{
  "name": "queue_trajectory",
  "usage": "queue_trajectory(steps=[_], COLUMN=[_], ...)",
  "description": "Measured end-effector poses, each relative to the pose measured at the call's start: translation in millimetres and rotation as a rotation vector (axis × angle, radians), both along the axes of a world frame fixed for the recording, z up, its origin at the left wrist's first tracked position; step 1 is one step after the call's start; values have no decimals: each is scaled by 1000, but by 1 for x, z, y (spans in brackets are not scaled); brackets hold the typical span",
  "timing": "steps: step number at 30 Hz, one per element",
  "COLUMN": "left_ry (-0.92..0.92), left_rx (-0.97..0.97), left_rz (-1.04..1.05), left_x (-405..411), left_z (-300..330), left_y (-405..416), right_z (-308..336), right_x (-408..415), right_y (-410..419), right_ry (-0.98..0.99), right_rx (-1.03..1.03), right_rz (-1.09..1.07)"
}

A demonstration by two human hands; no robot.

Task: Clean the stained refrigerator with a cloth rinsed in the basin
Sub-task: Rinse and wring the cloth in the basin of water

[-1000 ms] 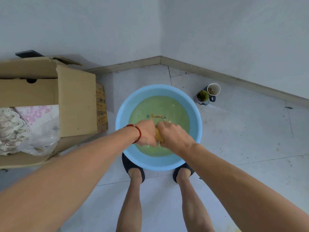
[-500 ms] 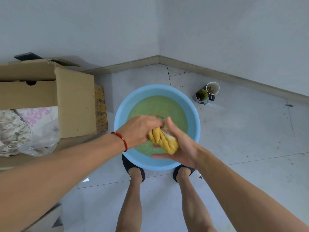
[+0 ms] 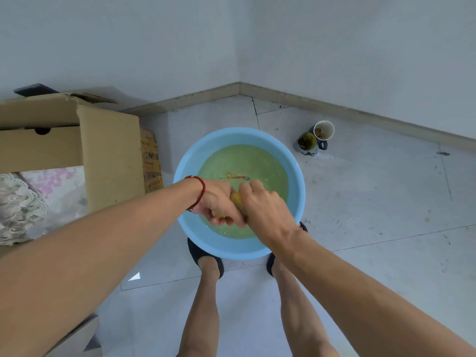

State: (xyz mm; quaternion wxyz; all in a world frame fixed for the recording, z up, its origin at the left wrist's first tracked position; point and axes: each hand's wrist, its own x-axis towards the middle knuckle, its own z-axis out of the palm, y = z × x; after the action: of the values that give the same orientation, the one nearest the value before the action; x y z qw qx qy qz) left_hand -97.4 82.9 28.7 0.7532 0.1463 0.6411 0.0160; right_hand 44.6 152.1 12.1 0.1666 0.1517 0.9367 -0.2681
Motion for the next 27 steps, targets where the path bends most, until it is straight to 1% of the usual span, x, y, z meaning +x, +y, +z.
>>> queue_trajectory(steps=[1,2,3,4,5,6,7,8,9,10,12,13,14,15,16,17,18,19,21,22,24,25,27], left_ry=[24,103,230,379,526,642,708,745,775,803,867,895,911,928,950,953,920,872,812,812,841,857,806], left_rx=[8,46,121,223,347,498,657,820,966,1087,1266,1334,1383,1410,1408,1372,1299,1210,914,778,606,548,412], left_rz=[-10,-71,-188,-323,-435,-493,-497,-472,-443,-431,-455,-473,-503,-549,-617,-694,-771,-854,-1024,-1056,-981,-909,-724], left_x=[1,2,3,3,3,2,1,-1,-2,-1,3,3,1,-2,-7,-12,-14,-14,-5,1,14,20,27], left_z=[0,-1,-2,-3,-4,-4,-2,1,6,13,27,33,37,40,40,40,40,40,42,41,38,35,25], left_y=[0,-1,-2,-5,-9,-14,-20,-24,-26,-27,-21,-17,-14,-12,-13,-13,-14,-14,-10,-7,-4,-4,-7], right_z=[1,3,6,12,18,22,27,28,27,25,22,21,22,24,26,29,29,28,26,24,24,24,25], right_x=[1,3,4,6,7,8,9,10,12,14,14,13,11,9,6,2,-1,-4,-9,-12,-16,-16,-14], right_y=[1,3,8,14,21,27,33,38,40,38,24,17,13,12,13,14,15,15,13,10,6,5,4], right_ry=[23,-3,-99,-222,-308,-332,-333,-337,-356,-390,-438,-425,-402,-387,-377,-369,-373,-378,-369,-368,-375,-362,-317], right_rx=[-40,-139,-292,-511,-763,-1022,-1214,-1337,-1454,-1610,-1996,-2134,-2211,-2213,-2146,-2032,-1894,-1728,-1306,-1108,-808,-672,-450], right_rz=[7,-21,-77,-185,-351,-558,-760,-898,-952,-933,-735,-622,-538,-501,-504,-530,-563,-551,-417,-366,-339,-311,-191])
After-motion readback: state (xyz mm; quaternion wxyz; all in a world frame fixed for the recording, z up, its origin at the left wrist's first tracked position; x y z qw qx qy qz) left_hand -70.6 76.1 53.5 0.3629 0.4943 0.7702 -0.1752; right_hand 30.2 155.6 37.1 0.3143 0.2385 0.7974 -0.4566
